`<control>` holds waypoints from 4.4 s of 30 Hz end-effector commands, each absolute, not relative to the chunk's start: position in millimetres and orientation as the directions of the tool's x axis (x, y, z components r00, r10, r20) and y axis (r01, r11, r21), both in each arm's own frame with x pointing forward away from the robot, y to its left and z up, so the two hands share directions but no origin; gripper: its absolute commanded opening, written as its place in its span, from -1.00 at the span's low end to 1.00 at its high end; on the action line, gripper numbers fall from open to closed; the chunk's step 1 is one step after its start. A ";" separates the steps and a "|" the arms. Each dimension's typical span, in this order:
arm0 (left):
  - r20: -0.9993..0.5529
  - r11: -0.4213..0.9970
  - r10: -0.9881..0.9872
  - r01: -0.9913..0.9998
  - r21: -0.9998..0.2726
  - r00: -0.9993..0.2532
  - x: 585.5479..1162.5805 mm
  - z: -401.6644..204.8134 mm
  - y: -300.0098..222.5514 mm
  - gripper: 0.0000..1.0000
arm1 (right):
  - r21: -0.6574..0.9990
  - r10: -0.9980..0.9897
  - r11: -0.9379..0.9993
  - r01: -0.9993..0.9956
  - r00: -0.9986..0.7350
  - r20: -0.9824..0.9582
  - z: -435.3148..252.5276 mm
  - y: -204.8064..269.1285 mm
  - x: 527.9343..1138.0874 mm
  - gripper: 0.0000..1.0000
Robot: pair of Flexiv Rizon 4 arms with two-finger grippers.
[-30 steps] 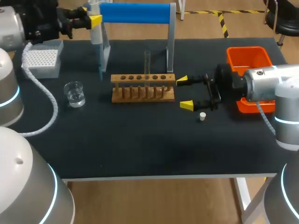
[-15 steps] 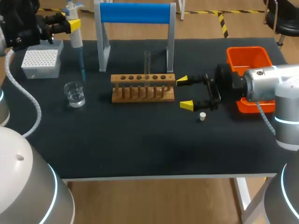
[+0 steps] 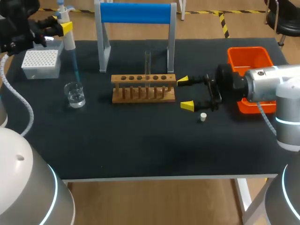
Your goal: Invert the test tube, pick up the pipette, mount the tip to pipette, aspirate from beaker and dispense into the tube, eject the tip, return the pipette, and cap with the stopper.
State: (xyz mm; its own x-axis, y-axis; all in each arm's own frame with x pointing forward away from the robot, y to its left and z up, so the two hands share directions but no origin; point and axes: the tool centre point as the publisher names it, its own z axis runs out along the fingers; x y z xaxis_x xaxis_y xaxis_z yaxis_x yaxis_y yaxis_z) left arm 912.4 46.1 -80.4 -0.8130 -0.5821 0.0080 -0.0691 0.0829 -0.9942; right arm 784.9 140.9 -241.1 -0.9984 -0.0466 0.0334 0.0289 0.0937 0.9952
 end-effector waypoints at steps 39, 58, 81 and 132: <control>0.023 0.064 -0.610 -0.078 -0.995 -0.792 929.9 -97.6 72.8 -1.00 | 0.995 -0.045 0.096 0.028 -0.998 0.033 -240.5 140.7 784.1 1.00; 0.023 0.064 -0.610 -0.078 -0.995 -0.792 929.9 -97.6 72.8 -1.00 | 0.992 -0.031 0.125 0.020 -0.999 0.024 -241.1 154.8 782.3 1.00; 0.023 0.064 -0.610 -0.078 -0.995 -0.792 929.9 -97.6 72.8 -1.00 | 0.922 0.034 0.386 0.023 -0.999 0.011 -277.7 345.4 776.9 1.00; 0.023 0.064 -0.610 -0.078 -0.995 -0.792 929.9 -97.6 72.8 -1.00 | 0.895 0.464 0.423 0.142 -0.882 -0.080 -318.9 386.2 825.8 1.00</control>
